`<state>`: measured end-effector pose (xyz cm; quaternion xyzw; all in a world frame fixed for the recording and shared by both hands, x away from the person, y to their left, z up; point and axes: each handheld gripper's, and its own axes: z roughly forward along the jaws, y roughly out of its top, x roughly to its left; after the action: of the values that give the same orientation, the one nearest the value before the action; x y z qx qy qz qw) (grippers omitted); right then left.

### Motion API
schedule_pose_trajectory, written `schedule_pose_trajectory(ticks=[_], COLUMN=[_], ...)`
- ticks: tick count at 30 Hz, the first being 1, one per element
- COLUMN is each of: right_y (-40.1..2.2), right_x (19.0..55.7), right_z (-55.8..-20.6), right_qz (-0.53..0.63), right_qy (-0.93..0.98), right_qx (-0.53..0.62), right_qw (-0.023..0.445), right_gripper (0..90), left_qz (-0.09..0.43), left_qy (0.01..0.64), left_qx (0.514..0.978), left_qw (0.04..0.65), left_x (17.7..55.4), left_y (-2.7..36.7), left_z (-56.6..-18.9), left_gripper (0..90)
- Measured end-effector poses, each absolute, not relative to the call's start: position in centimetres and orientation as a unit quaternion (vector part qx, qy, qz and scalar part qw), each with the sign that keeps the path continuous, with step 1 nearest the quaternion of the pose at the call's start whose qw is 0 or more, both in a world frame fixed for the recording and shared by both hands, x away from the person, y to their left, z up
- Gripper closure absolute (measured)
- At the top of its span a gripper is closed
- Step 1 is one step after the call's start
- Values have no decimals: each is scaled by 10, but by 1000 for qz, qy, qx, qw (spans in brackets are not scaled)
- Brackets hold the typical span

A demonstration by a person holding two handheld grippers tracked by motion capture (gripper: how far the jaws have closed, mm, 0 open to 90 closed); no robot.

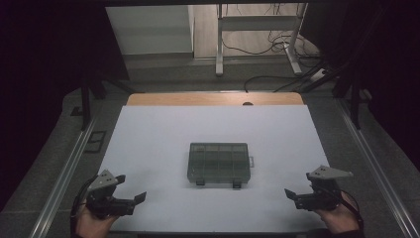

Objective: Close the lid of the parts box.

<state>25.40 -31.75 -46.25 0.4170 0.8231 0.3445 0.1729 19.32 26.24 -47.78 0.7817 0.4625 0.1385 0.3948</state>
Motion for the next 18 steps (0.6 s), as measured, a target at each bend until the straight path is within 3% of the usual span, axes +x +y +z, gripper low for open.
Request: schedule_pose_trajectory(ticks=[18], right_y=[-331], right_x=[247], right_z=[-464], right_qz=[337], right_qy=[815], right_qx=[439], right_qw=[170], right_gripper=[27], left_qz=[139], left_qy=[475], left_qx=[794], left_qw=[352], left_x=[187], left_y=[265], left_z=[-490], left_gripper=[6])
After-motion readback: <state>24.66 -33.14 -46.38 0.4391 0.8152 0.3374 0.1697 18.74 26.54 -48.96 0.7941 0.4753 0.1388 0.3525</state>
